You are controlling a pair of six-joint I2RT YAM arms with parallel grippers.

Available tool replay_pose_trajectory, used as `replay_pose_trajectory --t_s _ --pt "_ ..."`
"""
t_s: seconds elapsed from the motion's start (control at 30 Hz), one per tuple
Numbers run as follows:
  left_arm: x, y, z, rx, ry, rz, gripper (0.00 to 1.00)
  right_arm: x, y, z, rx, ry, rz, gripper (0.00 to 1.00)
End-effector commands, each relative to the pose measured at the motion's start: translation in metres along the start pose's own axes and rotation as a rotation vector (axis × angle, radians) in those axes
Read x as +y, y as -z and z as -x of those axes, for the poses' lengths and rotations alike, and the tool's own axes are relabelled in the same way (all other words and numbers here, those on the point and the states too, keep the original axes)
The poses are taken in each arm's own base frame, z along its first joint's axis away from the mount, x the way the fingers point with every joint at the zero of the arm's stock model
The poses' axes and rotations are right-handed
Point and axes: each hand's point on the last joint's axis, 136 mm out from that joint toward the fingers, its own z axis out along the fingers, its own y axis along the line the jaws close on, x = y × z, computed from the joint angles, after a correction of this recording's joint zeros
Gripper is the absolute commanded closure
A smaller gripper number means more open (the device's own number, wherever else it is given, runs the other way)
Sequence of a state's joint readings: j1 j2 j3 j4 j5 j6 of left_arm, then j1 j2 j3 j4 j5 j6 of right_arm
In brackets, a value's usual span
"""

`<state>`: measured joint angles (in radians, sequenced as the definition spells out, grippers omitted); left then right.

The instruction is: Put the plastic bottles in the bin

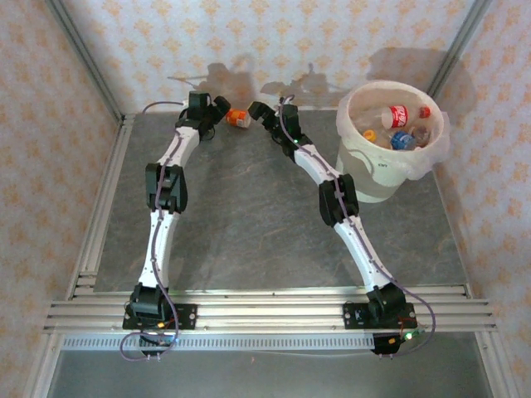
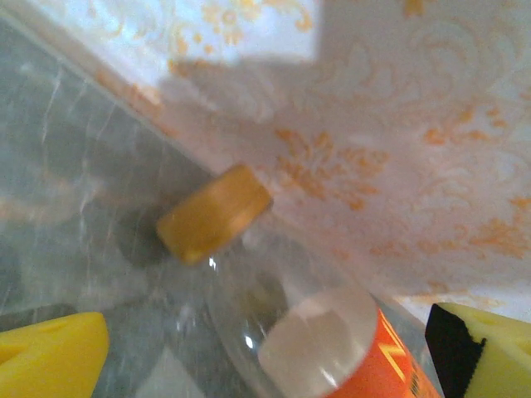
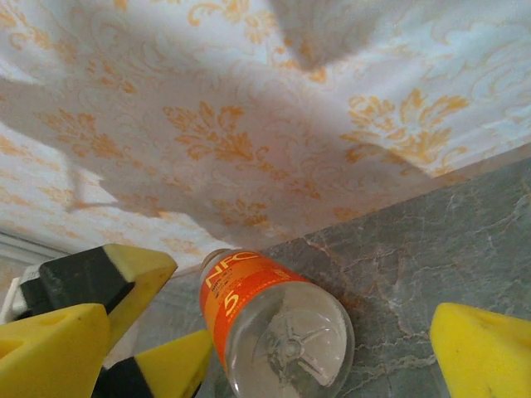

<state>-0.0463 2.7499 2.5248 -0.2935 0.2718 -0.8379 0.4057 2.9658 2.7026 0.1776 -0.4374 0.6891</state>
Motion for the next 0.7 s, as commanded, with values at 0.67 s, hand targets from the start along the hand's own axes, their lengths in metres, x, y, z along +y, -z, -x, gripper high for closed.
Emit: replay_pose_trajectory --t_s 0.67 --pt "-0.014 0.031 -0.003 0.023 0.103 0.104 0.00 0.121 -0.008 -0.104 0.108 0.299 0.354 0.01"
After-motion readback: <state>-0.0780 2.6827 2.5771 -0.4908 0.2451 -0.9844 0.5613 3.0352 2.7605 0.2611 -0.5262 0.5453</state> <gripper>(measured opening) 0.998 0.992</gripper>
